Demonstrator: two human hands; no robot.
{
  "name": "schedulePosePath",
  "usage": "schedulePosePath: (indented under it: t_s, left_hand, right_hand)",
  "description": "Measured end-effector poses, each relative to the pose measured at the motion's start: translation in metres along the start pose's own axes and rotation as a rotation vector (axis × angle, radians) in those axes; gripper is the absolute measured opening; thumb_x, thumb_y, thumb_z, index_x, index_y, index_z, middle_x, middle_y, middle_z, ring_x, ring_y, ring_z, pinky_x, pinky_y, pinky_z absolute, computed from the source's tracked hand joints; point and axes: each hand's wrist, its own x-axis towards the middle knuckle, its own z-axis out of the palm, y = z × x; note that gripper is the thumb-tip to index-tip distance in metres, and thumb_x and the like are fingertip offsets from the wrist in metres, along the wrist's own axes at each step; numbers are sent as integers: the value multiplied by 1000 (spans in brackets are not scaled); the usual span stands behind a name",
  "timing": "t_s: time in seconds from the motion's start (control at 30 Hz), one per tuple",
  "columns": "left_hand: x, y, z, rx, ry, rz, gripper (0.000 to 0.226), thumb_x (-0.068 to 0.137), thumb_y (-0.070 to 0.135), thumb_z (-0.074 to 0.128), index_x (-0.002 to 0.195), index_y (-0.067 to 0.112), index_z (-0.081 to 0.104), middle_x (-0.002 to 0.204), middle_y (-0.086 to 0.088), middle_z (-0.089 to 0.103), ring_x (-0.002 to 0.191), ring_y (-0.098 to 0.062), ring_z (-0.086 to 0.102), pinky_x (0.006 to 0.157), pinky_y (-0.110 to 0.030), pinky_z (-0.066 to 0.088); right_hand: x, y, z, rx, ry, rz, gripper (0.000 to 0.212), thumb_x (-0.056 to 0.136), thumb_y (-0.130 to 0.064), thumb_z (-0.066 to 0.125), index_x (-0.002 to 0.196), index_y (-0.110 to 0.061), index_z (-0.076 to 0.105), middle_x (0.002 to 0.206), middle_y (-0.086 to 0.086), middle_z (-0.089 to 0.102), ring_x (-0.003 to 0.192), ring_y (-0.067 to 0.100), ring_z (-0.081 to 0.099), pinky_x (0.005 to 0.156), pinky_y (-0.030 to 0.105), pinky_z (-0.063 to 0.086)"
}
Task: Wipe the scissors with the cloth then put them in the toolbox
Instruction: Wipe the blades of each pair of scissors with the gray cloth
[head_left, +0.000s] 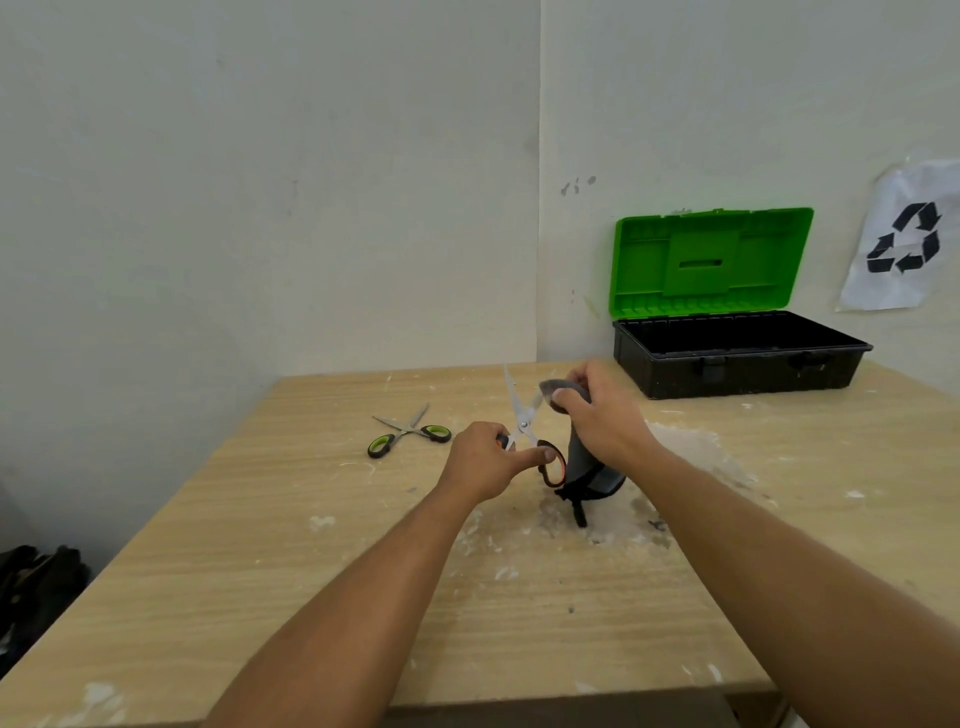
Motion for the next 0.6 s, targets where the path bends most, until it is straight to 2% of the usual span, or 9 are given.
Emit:
schedulePosePath:
  t_s: [0.1,0.17,0.23,0.3,0.43,0.47,0.6]
  left_hand:
    - [0,3,2,-50,-23,-8,66,67,61,82,60,18,32,55,5,29,46,-12,22,52,-31,18]
    - [0,4,3,-85,-32,-27,66,68,58,83,60,19,31,54,6,27,44,-10,20,51,-30,18]
    - [1,5,2,-101,-40,-50,64,69,56,83,61,19,30,55,6,26,45,-12,20,51,-30,18]
    - [1,3,0,-92,-38,-57,65,66,58,83,61,19,30,55,7,25,44,-10,20,51,-31,18]
    - [0,-1,-1,-55,-21,-28,69,61,63,84,61,20,30,55,8,25,40,-11,22,52,-31,16]
    - [0,-2,-1,-53,-18,-18,69,61,63,84,60,20,29,54,8,24,41,-11,22,52,-31,16]
    - [-2,-3,0,-22,-17,32,72,60,66,84,60,20,28,54,8,23,42,-11,20,52,-31,16]
  right_hand:
    - [-6,2,6,-128,30,-211,11,94,-34,55,103,-29,50,96,-8,49,84,10,50,67,22,39]
    - [-11,7,9,-240,14,-331,19,94,-33,61,112,-26,58,106,-6,47,95,13,49,81,27,44]
    - [-14,13,9,-307,-18,-436,23,93,-32,67,114,-24,68,110,-4,49,98,15,47,88,34,44]
    - [-16,18,6,-324,-52,-499,26,94,-31,67,117,-23,72,110,-5,50,94,15,45,86,34,42]
    - [-18,25,-1,-357,-111,-589,28,96,-25,66,123,-25,72,111,-1,53,91,15,46,76,19,34]
    - [-18,25,-3,-384,-115,-608,29,95,-24,66,124,-25,71,111,0,55,91,17,48,75,19,35]
    - [-13,24,-8,-481,-58,-619,29,95,-22,67,123,-25,72,106,4,57,86,23,53,70,36,45]
